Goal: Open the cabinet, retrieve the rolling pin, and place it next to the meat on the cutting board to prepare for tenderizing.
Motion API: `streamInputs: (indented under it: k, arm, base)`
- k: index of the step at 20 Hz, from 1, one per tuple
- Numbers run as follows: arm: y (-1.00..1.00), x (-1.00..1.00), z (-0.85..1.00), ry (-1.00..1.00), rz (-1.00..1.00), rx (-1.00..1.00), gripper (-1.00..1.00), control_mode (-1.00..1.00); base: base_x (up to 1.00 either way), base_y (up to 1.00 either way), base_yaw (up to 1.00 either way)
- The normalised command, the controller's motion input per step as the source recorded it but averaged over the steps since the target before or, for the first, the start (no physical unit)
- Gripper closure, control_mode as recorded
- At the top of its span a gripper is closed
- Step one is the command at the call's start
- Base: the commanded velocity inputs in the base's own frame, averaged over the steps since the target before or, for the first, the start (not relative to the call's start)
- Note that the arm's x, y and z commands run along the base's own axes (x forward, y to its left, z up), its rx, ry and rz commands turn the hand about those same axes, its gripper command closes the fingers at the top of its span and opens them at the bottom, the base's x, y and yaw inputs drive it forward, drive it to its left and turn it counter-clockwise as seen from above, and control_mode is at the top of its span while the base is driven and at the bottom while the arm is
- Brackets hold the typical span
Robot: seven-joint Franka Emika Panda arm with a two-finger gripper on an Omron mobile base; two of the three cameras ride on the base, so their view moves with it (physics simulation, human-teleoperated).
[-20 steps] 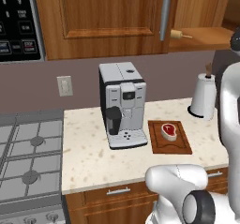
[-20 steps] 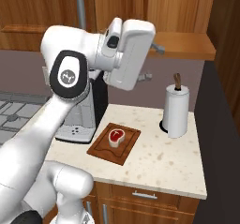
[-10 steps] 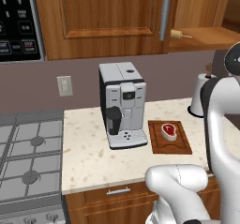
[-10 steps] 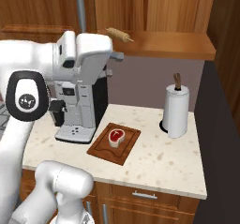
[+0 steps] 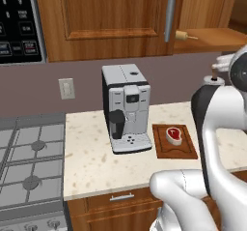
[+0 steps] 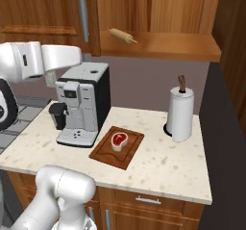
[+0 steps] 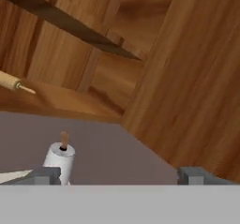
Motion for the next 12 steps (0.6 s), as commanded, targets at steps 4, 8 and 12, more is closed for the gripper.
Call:
streamInputs:
  k: [4, 8, 12]
  arm:
    - [0.73, -0.09, 0.21, -0.24, 0.2, 0.23, -1.0, -1.0]
    - [0.64, -0.02, 0.22, -0.22, 0.22, 0.23, -1.0, -1.0]
    - [0.51, 0.03, 0.2, -0.18, 0.26, 0.22, -1.0, -1.0]
  base:
    - [0.0, 0.0, 0.0]
    - [0.0, 0.0, 0.0]
    - [0.0, 0.0, 0.0]
